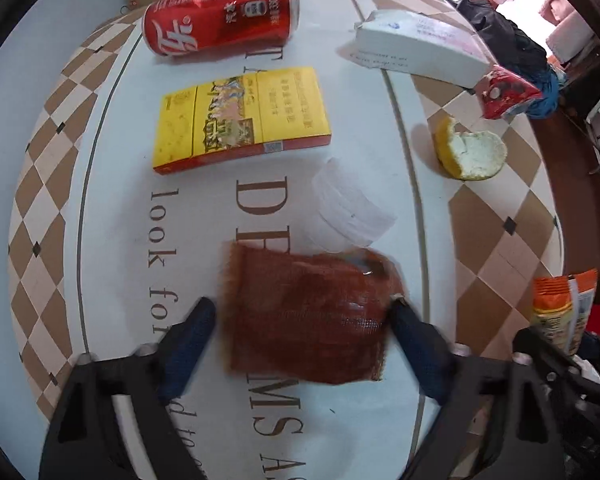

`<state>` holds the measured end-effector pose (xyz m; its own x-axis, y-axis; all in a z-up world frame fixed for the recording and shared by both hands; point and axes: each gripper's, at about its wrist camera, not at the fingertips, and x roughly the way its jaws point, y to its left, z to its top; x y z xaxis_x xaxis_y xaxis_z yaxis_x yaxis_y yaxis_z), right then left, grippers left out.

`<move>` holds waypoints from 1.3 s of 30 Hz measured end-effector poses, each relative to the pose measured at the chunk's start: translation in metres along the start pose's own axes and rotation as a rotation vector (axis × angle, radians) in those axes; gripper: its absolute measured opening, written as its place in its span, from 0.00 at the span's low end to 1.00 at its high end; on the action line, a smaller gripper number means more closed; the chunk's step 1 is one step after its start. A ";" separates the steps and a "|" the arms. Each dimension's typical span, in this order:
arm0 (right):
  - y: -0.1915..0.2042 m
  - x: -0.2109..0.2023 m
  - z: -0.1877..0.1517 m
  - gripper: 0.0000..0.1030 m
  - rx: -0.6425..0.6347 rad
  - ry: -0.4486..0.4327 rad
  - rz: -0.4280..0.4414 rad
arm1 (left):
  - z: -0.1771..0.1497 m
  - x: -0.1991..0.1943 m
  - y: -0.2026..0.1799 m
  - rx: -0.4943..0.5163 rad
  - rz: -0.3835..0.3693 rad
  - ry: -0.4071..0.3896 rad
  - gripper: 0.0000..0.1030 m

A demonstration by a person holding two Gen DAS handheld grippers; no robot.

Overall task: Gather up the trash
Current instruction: 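Grasp the red snack wrapper with the left tool while the right grasps the orange snack bag, then carry the wrapper and snack bag over the trash bin with both tools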

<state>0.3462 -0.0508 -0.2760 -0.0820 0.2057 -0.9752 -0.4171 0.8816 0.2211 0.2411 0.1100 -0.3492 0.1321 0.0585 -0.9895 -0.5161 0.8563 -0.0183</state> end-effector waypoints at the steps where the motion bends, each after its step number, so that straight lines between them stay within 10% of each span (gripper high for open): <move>1: 0.000 0.000 0.001 0.66 -0.002 0.000 0.005 | -0.001 -0.001 -0.001 0.002 0.002 -0.006 0.71; 7: 0.008 -0.001 0.000 0.66 -0.017 0.003 0.027 | -0.036 -0.013 0.006 -0.035 0.011 -0.033 0.49; 21: 0.005 -0.053 -0.029 0.66 -0.027 -0.077 0.103 | -0.120 -0.101 0.017 -0.049 0.090 -0.217 0.48; 39: -0.084 -0.174 -0.007 0.61 0.061 -0.321 0.247 | -0.050 -0.185 -0.094 0.084 -0.010 -0.409 0.48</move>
<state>0.3896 -0.1635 -0.1252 0.1174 0.5281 -0.8410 -0.3647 0.8106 0.4582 0.2226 -0.0070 -0.1713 0.4706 0.2341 -0.8507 -0.4442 0.8959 0.0008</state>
